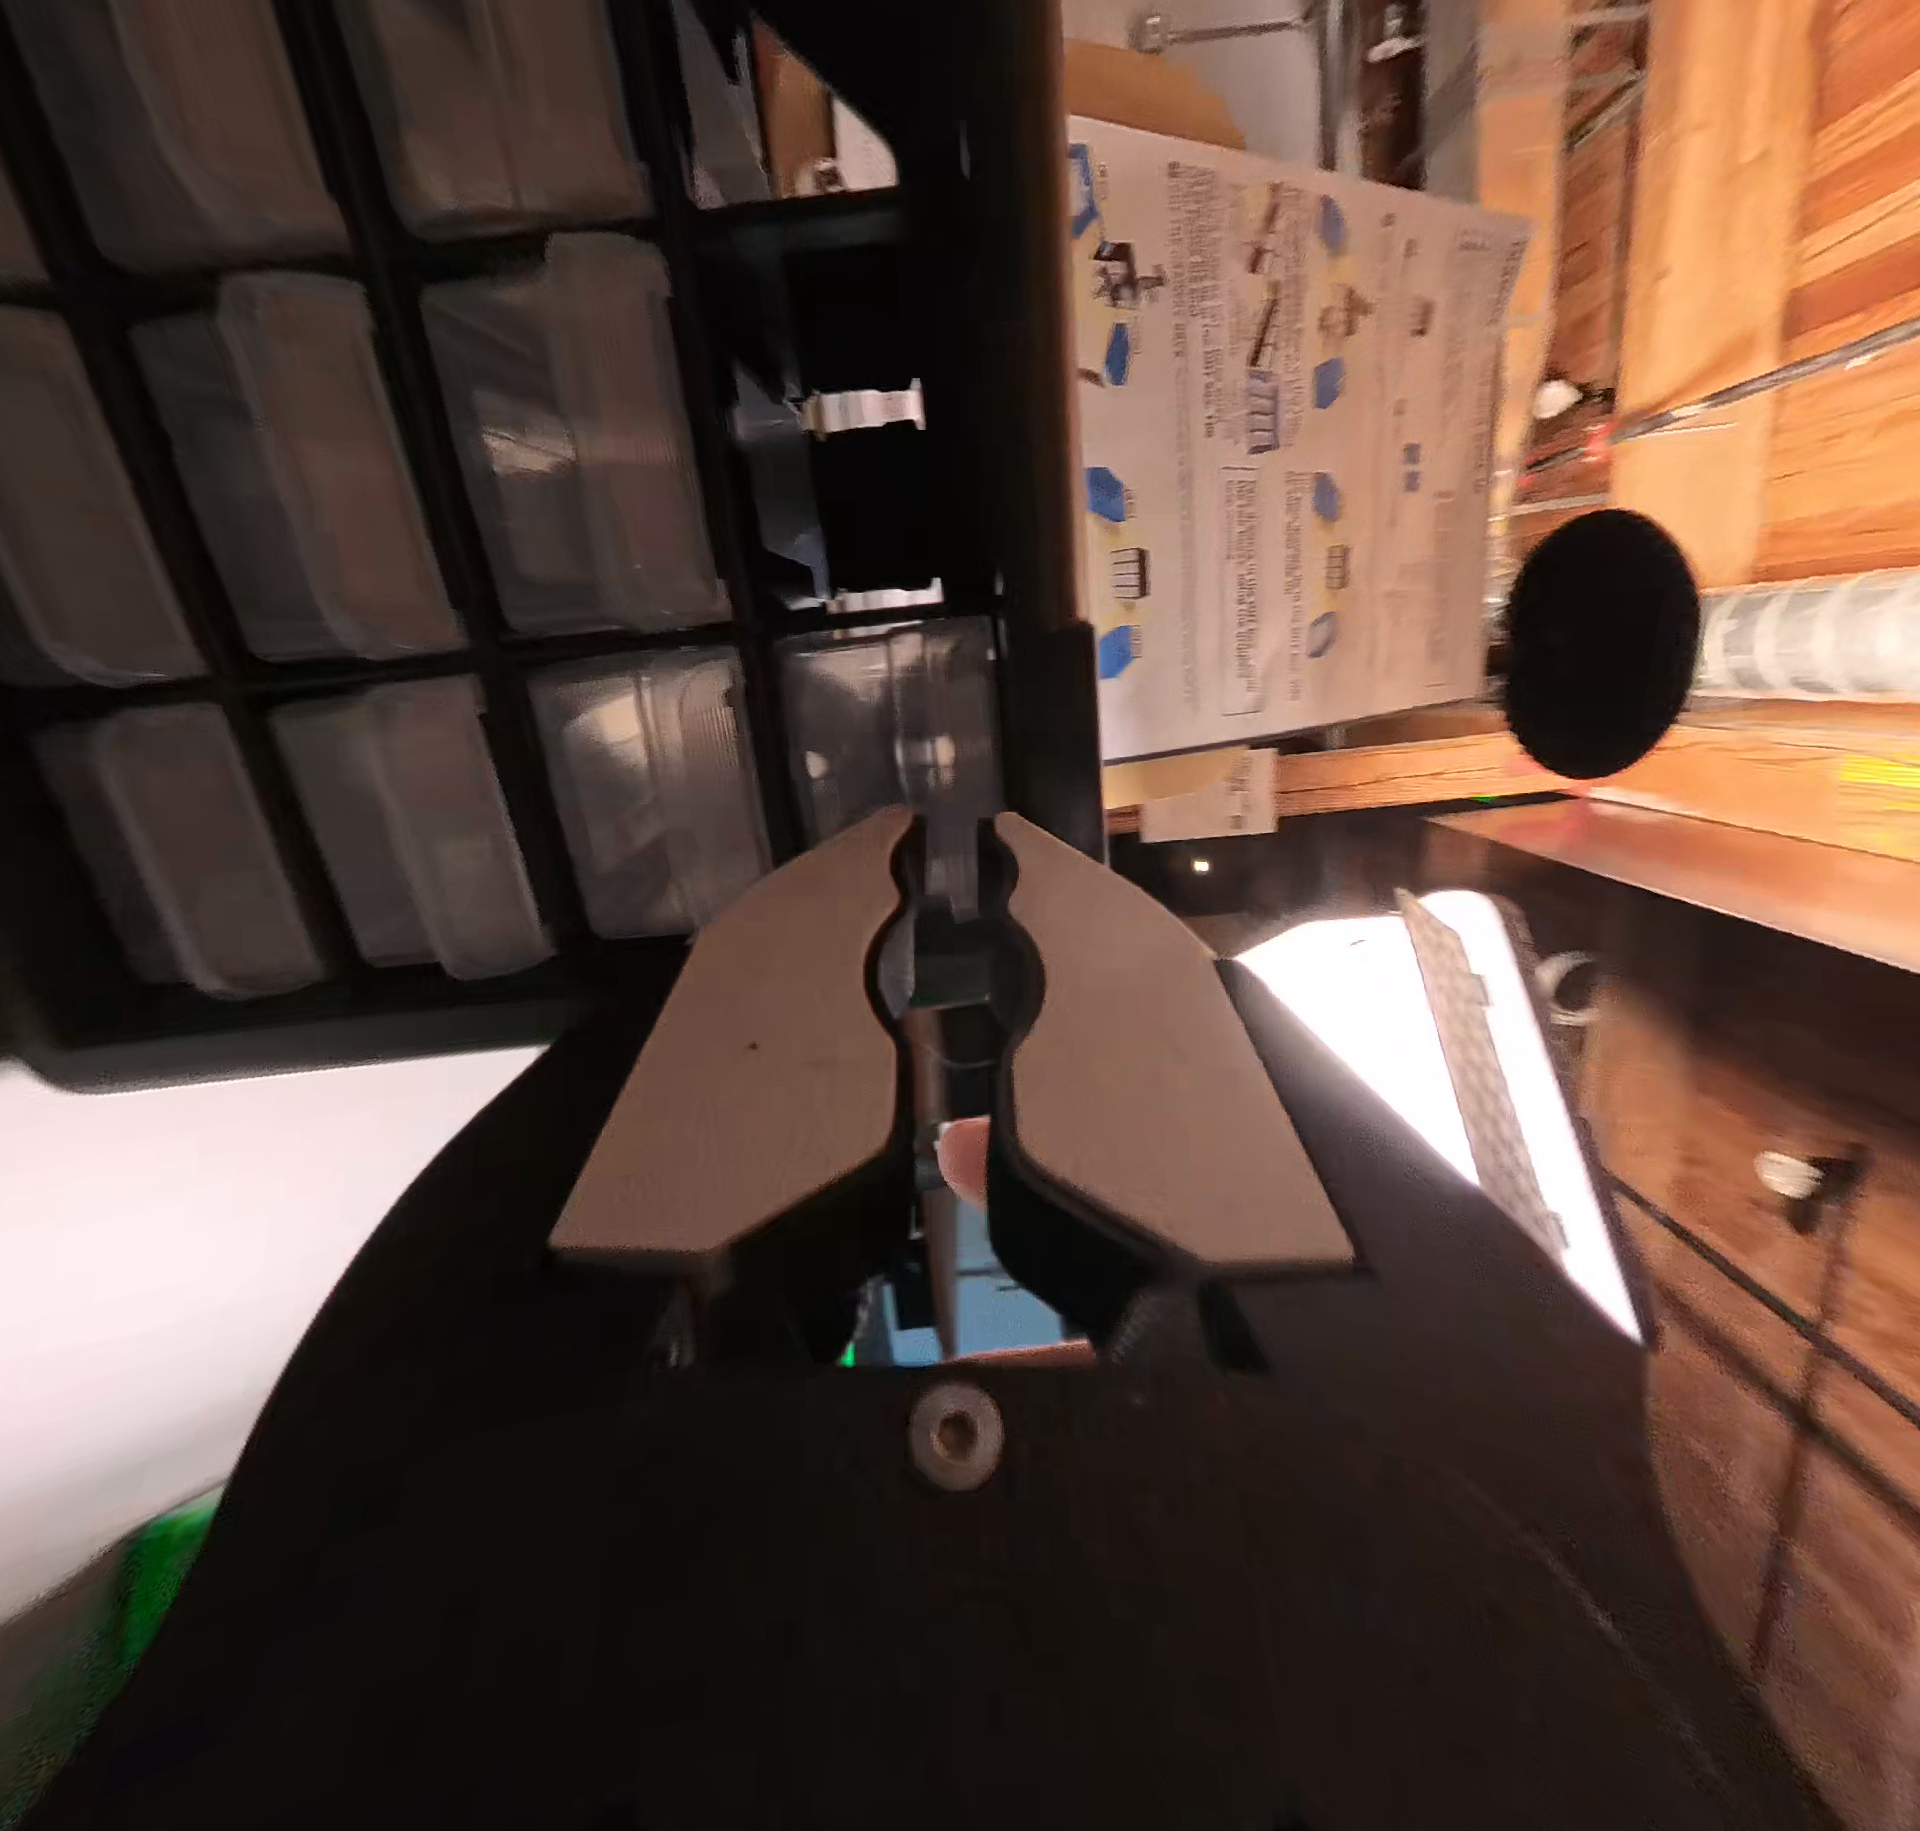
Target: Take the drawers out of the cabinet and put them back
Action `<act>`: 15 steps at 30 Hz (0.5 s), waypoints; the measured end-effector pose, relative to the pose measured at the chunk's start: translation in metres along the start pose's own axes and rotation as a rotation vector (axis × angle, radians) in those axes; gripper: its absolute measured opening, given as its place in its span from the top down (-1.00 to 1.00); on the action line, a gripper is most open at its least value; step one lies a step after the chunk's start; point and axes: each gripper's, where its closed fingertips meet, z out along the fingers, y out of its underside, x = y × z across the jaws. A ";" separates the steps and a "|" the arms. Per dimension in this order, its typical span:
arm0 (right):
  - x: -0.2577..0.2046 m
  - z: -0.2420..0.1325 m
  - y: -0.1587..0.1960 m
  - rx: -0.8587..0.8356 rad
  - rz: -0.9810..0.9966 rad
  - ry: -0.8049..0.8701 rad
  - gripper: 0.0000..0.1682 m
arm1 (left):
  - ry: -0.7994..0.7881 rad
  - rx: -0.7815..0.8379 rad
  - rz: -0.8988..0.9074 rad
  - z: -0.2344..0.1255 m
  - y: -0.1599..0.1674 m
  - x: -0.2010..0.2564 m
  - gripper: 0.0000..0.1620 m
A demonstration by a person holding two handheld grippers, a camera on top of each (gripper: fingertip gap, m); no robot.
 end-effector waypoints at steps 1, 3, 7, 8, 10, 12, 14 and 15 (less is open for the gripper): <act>0.001 0.001 0.001 0.000 -0.012 0.022 0.93 | 0.001 0.000 0.000 0.000 0.000 0.000 1.00; 0.002 0.000 0.002 -0.006 -0.005 0.039 0.93 | 0.001 0.000 0.002 0.000 0.000 0.000 1.00; 0.001 -0.008 -0.001 0.007 -0.011 0.044 0.94 | 0.007 0.003 -0.004 0.000 0.000 0.000 1.00; 0.001 -0.012 -0.003 0.021 -0.010 0.037 0.94 | 0.008 0.004 -0.004 0.000 0.000 0.000 1.00; 0.001 -0.023 -0.008 0.049 -0.004 0.010 0.94 | 0.008 0.004 -0.005 0.000 0.000 0.000 1.00; 0.001 -0.037 -0.010 0.072 -0.007 -0.019 0.94 | 0.008 0.005 -0.006 0.000 0.000 0.000 1.00; 0.001 -0.052 -0.012 0.089 0.002 -0.054 0.94 | 0.009 0.006 -0.009 0.000 0.000 0.000 1.00; 0.001 -0.060 -0.015 0.102 0.010 -0.072 0.94 | 0.010 0.006 -0.010 0.000 0.000 0.000 1.00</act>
